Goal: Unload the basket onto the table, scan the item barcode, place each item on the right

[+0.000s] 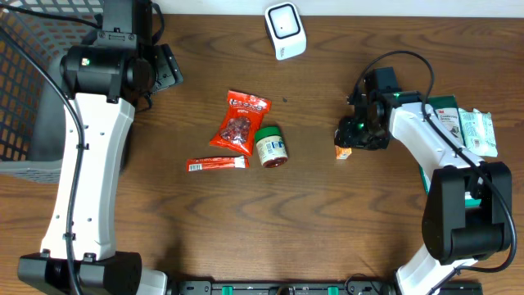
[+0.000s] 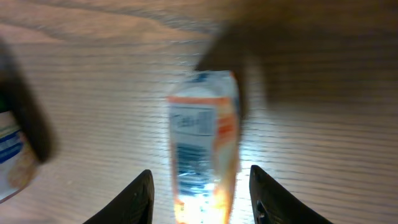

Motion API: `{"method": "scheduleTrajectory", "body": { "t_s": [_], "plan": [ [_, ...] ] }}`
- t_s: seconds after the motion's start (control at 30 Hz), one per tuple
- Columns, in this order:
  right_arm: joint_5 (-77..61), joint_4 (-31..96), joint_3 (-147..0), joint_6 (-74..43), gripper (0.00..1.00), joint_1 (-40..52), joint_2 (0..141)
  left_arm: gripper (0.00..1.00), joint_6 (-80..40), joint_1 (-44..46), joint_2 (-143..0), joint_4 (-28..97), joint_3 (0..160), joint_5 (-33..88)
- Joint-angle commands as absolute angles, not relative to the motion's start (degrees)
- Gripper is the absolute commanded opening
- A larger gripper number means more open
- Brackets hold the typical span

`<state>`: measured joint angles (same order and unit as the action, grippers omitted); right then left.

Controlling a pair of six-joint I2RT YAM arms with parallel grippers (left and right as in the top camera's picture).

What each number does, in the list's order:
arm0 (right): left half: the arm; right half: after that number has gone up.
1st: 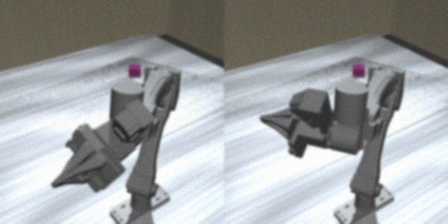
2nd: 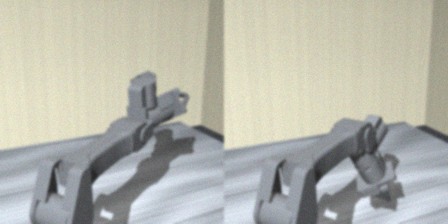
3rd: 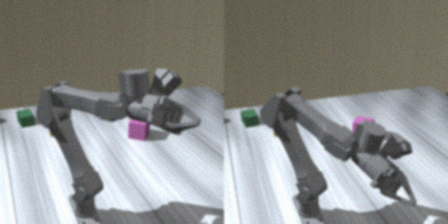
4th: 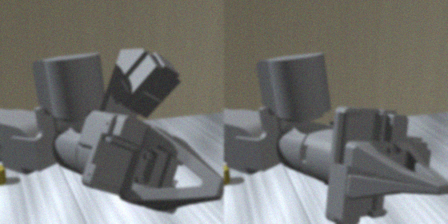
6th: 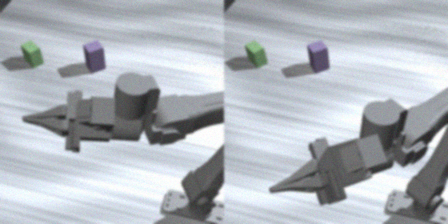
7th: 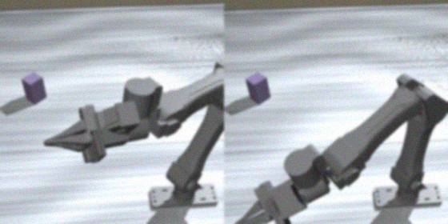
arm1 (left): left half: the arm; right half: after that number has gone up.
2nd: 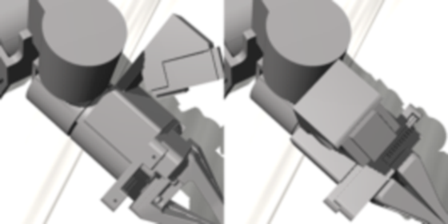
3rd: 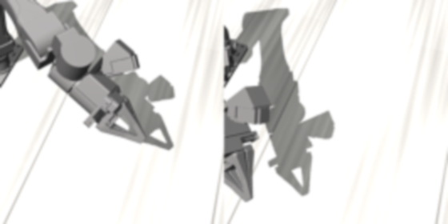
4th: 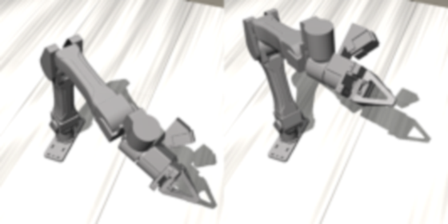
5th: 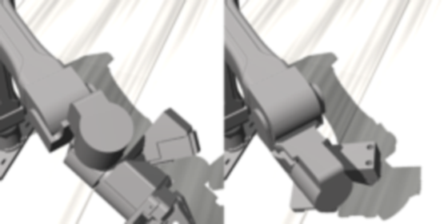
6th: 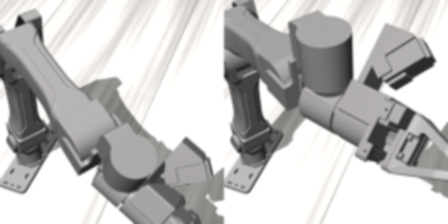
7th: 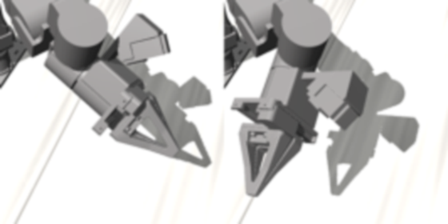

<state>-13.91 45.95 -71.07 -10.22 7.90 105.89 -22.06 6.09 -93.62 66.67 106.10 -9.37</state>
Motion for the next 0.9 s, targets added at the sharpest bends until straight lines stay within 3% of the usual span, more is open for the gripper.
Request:
{"method": "scheduleTrajectory", "body": {
  "t_s": [0.0,0.6,0.87],
  "plan": [
    [-16.82,46.06,-71.22,-9.1,0.45,7.97,105.62,0.84,-21.69,5.91,-92.49,66.85,106.45,-9.89],
    [-30.17,43.0,-72.01,-3.53,0.5,12.88,105.43,0.84,-21.69,5.91,-92.49,66.83,106.45,-9.89],
    [-25.3,42.78,-72.29,-8.43,0.47,9.15,104.51,0.84,-21.69,5.91,-92.49,66.83,106.45,-9.89]
  ]
}}
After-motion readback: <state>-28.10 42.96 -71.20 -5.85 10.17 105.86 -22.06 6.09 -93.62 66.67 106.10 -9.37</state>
